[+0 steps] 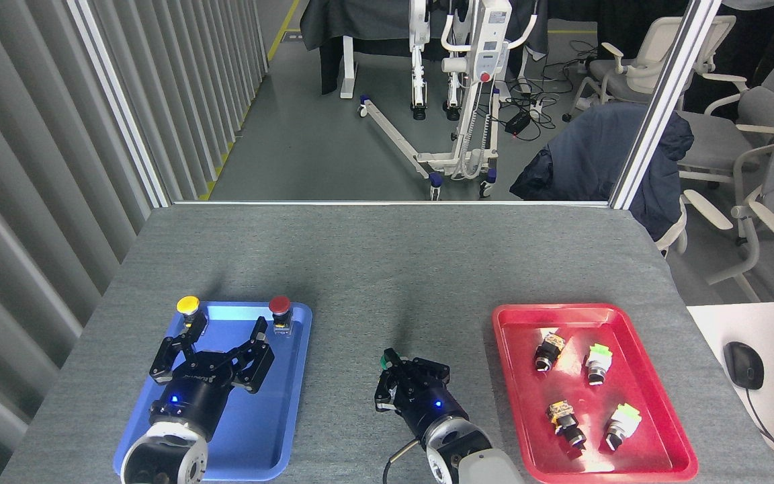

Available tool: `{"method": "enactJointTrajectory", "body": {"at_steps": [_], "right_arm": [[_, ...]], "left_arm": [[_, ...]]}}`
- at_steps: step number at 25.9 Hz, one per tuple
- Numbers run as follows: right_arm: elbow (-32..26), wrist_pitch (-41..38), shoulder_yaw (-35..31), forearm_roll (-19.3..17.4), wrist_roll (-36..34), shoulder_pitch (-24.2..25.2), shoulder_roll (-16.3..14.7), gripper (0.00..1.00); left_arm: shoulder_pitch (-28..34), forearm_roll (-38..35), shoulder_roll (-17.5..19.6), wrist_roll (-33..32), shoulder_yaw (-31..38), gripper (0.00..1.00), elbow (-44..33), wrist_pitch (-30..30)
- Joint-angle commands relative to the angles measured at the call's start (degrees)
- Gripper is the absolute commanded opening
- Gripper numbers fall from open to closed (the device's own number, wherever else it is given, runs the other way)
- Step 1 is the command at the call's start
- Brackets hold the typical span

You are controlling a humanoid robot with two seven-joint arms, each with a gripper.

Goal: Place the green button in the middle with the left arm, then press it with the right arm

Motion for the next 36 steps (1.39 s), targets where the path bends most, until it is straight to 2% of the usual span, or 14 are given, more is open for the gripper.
{"method": "enactJointTrajectory", "body": {"at_steps": [1,11,14,15,16,17,18,22,26,29,32,34,36], "right_arm": [[1.11,-0.03,-0.05,0.0,0.02,-0.08,-0.04,0.0],[1.19,0.14,-0.22,0.0,-0.06,-0.08,0.05,0.0],[-0.65,0.67,-0.58,-0.53,-0.94,-0.17,0.22,0.0],[-2.32,1.2,-0.75,-1.14,-1.3,-0.26,0.13,0.09],[-4.61,2.6,-1.28,-2.11,-1.82,-0.26,0.13,0.3],[-6.8,4.62,-2.16,-2.81,-2.0,-0.17,0.13,0.6],[-9.09,7.08,-3.12,-3.16,-2.09,-0.08,0.22,1.0],[-14.71,10.34,-4.53,-3.08,-2.0,0.09,0.22,1.0],[-19.02,10.43,-11.3,-2.9,-1.73,1.85,0.05,1.0],[-25.88,10.51,-15.78,-2.55,-1.56,7.04,0.13,1.0],[-33.43,10.43,-19.73,-0.44,-1.47,13.71,0.4,1.0],[-35.63,10.25,-20.79,1.49,-1.38,17.14,0.92,1.0],[-35.63,9.99,-21.67,1.93,-1.47,19.16,0.66,1.0]], "left_arm": [[0.11,0.0,-0.05,0.04,-0.06,0.98,0.17,-0.05],[-0.06,0.0,-0.58,0.04,-0.32,0.98,-0.09,0.03],[-0.06,-0.09,-1.28,0.04,-0.32,0.98,-0.18,-0.05],[-0.15,0.0,-1.28,0.04,-0.41,0.98,-0.18,-0.05],[-0.15,-0.09,-1.28,0.04,-0.41,0.98,-0.18,-0.14],[-0.15,0.0,-1.28,0.04,-0.32,0.98,-0.18,-0.14],[-0.24,-0.09,-1.28,0.04,-0.41,0.98,-0.09,-0.14],[-0.33,-0.09,-1.28,0.04,-0.41,0.98,-0.18,-0.14],[-0.06,-0.09,-1.46,0.13,-0.41,0.98,-0.09,-0.23],[0.03,-0.09,-1.46,0.21,-0.41,0.98,-0.18,-0.67],[0.03,-0.09,-1.46,0.21,-0.41,0.98,-0.18,-0.76],[0.11,-0.09,-1.46,0.3,-0.32,0.98,-0.09,-0.76],[0.2,-0.09,-1.28,0.39,-0.32,0.98,-0.09,-0.84]]}}
